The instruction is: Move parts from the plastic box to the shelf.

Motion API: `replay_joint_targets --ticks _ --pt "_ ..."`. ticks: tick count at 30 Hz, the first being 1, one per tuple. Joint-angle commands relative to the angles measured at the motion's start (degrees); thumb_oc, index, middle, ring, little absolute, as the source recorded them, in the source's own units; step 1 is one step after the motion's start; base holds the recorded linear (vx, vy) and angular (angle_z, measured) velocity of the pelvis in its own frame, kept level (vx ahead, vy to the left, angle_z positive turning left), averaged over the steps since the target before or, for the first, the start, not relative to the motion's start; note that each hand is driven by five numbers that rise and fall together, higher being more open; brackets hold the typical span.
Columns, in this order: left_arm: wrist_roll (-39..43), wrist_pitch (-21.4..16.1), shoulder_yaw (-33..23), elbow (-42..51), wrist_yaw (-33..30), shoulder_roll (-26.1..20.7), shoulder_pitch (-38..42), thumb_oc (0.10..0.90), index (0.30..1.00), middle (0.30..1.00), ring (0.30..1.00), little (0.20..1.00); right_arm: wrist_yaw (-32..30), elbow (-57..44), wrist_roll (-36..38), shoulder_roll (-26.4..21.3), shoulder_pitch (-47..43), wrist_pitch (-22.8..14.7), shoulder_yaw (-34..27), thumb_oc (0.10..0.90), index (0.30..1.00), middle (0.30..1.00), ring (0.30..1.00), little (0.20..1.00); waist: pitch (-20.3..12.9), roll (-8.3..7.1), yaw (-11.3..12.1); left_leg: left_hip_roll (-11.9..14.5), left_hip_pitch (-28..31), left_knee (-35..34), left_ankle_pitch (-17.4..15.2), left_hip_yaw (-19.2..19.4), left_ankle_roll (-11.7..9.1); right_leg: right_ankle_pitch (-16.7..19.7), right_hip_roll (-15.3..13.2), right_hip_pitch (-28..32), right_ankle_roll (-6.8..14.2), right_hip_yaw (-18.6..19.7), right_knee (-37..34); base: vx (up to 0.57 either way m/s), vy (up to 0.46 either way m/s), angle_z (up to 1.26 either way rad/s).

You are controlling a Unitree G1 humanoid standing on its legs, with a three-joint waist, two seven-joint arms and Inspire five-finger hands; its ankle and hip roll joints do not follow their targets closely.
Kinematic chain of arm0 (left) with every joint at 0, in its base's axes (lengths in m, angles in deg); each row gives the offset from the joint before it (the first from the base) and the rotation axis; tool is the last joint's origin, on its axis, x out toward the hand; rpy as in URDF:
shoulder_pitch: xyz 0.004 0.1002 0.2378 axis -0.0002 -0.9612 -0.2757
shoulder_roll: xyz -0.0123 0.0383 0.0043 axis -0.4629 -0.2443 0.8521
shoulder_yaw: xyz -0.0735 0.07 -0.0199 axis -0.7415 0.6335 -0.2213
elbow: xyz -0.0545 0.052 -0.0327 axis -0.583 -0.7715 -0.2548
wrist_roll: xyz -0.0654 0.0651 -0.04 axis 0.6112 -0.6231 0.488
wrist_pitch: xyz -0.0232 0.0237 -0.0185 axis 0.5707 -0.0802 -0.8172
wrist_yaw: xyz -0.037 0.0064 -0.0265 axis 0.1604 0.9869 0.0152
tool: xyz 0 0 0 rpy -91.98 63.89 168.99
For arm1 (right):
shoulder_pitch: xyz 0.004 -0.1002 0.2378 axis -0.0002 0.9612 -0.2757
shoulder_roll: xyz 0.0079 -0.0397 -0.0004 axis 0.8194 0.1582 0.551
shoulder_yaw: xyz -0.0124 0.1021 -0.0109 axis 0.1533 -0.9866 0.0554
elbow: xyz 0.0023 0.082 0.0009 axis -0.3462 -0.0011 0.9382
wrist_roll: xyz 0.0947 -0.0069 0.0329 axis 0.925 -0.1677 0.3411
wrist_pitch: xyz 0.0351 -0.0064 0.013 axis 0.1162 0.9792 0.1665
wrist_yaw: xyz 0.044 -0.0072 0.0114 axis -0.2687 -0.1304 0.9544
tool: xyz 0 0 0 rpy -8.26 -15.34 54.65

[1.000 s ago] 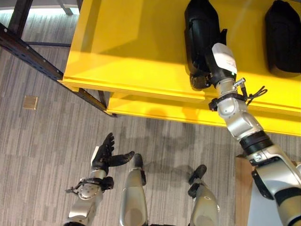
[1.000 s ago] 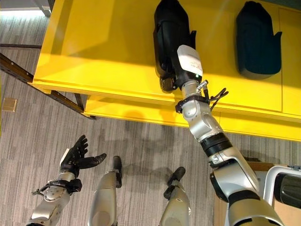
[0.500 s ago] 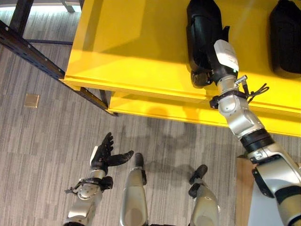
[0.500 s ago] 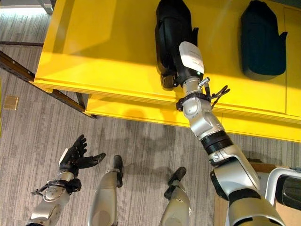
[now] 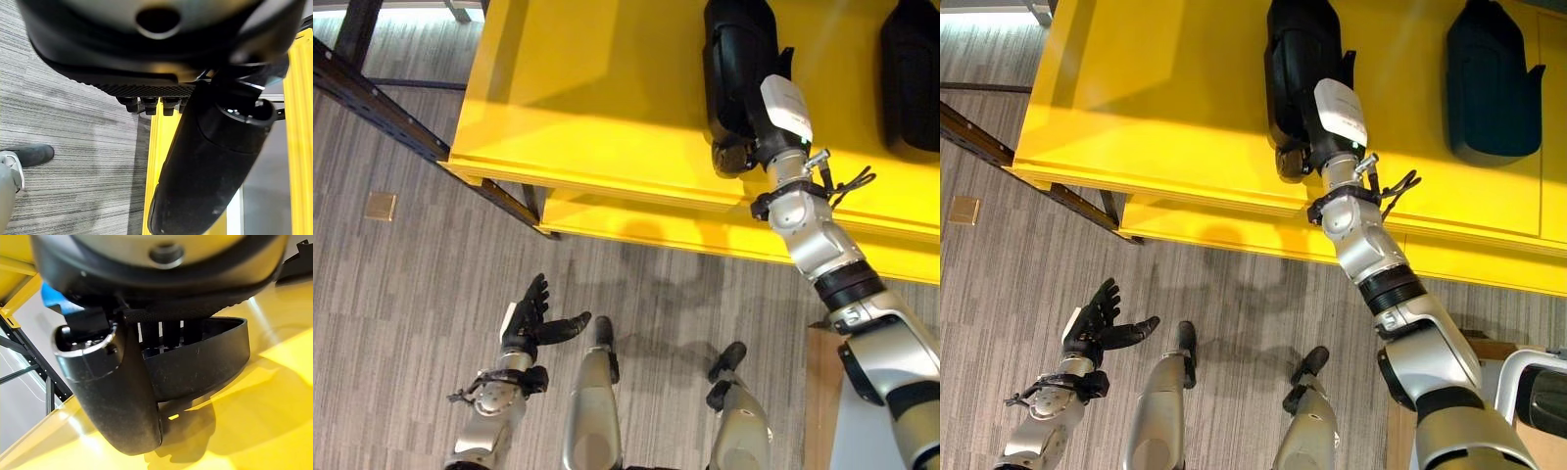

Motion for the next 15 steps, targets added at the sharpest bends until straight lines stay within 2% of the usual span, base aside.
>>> replay_joint_targets --ticks 1,15 --pt "1.05 -5.48 -0.40 6.24 -0.74 -5.28 -2.51 0.900 1.000 1.000 1.000 1.000 -2.48 2.89 0.08 -0.86 -9.08 -1.31 2.53 0.400 0.300 0.300 0.300 0.300 -2.57 -0.34 3.42 0.32 3.75 -3.38 -2.31 -1.06 -0.42 -2.36 -3.04 4.39 5.05 2.17 6.39 0.00 0.000 0.00" --pt "1.40 -5.19 -0.33 6.34 -1.43 -4.89 -2.26 0.900 1.000 1.000 1.000 1.000 -3.54 1.80 1.48 1.77 -6.64 -0.92 0.56 0.400 0.300 0.300 0.300 0.300 -2.38 -0.24 3.01 0.20 3.48 -3.19 -2.54 -0.75 -0.24 -2.29 -2.98 4.00 5.00 2.47 6.45 0.00 0.000 0.00"
